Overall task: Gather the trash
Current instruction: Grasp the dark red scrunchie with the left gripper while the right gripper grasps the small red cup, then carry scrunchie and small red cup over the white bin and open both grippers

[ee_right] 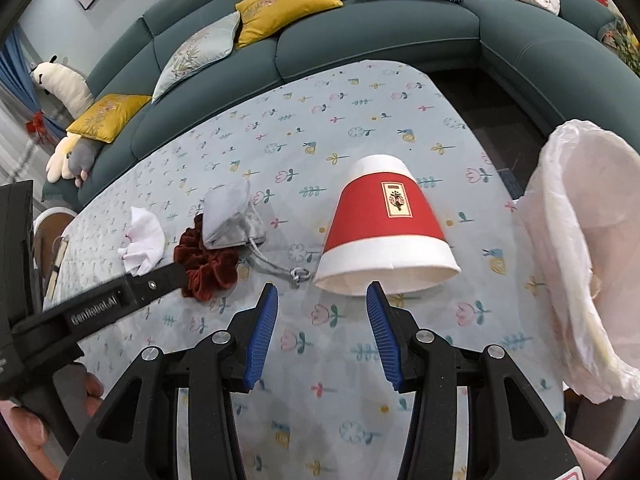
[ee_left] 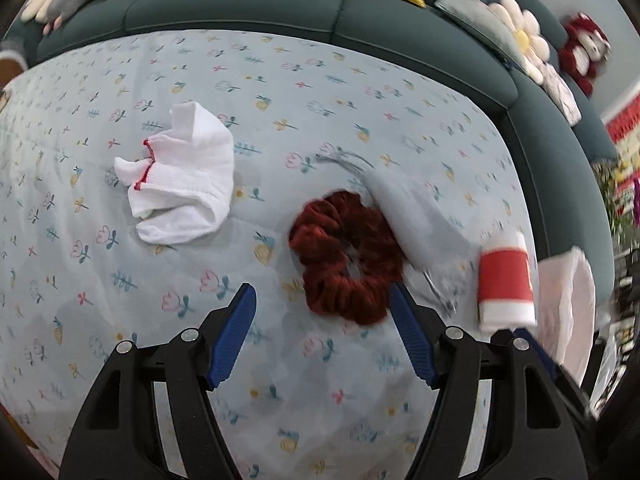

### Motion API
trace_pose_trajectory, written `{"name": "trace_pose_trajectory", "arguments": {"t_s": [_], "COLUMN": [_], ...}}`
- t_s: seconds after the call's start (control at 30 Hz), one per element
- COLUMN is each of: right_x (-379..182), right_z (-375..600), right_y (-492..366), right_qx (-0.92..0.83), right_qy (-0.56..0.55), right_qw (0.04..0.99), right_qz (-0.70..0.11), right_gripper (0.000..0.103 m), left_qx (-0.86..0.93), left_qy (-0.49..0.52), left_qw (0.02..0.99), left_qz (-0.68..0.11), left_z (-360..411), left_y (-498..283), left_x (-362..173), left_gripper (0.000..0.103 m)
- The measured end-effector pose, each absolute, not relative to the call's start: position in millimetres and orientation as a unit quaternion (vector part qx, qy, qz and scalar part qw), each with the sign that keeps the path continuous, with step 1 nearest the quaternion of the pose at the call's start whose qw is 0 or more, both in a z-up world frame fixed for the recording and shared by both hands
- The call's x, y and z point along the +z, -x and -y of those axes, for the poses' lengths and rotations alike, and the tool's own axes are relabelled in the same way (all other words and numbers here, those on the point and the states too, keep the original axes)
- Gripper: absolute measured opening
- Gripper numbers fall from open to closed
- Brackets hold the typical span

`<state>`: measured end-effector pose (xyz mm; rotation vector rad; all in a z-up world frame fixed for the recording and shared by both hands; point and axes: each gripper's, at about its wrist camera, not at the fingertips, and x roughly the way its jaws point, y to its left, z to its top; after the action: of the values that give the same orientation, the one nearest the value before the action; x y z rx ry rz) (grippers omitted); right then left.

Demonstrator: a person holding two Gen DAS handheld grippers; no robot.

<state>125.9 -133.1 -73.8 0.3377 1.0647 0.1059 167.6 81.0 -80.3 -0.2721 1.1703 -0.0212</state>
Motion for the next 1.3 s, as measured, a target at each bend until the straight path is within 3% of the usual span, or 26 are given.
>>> {"name": "trace_pose_trajectory", "arguments": {"t_s": [0.2,0.37,0.4,0.47,0.53,0.57,0.83,1.3], "right_x": [-86.8,-95.3,-96.3,-98.7,-100.9,-101.5,-89.2,-35.5], "right_z": [131.5,130.3,129.8,127.8,126.6,126.2,129.7,162.5], "right_y": [-143.1,-151.6,-152.4,-154.5,-155.4,-154.8,-139.5,-98.9], "right_qx": [0.047,0.047,0.048,0.052,0.055,0.057,0.064,0.06], "right_qy": [-0.165,-0.17,-0.169,-0.168,-0.172,-0.174,-0.176,-0.191], "right_qw": [0.844,0.842,0.842,0.84,0.838,0.838,0.844,0.866], "right_qz": [-0.509,-0.51,-0.51,-0.513,-0.514,-0.515,-0.503,-0.458], "right_gripper": [0.046,0.041,0.035,0.025,0.013,0.012,0.003,0.003], "left_qx": [0.002,-0.006,-0.006,-0.018,-0.024,-0.025,-0.033,-0.075], "left_qy": [0.134,0.134,0.13,0.123,0.115,0.111,0.103,0.091], "left_qw": [0.82,0.813,0.815,0.817,0.817,0.819,0.828,0.85], "left_qz": [-0.557,-0.567,-0.565,-0.563,-0.565,-0.562,-0.55,-0.513], "left_z": [-89.9,-87.1,-85.4,-79.9,-74.4,-71.6,-63.6,-13.1], "left_y": [-184.2,-191.3,-191.6,-191.6,-191.0,-189.8,-173.8,-134.6], "left_x": [-92.2,-105.3,-106.0,-106.6,-107.0,-106.2,-92.9,-29.7], "left_gripper": [0.064,0.044,0.043,0.024,0.02,0.015,0.01,0.009]}}
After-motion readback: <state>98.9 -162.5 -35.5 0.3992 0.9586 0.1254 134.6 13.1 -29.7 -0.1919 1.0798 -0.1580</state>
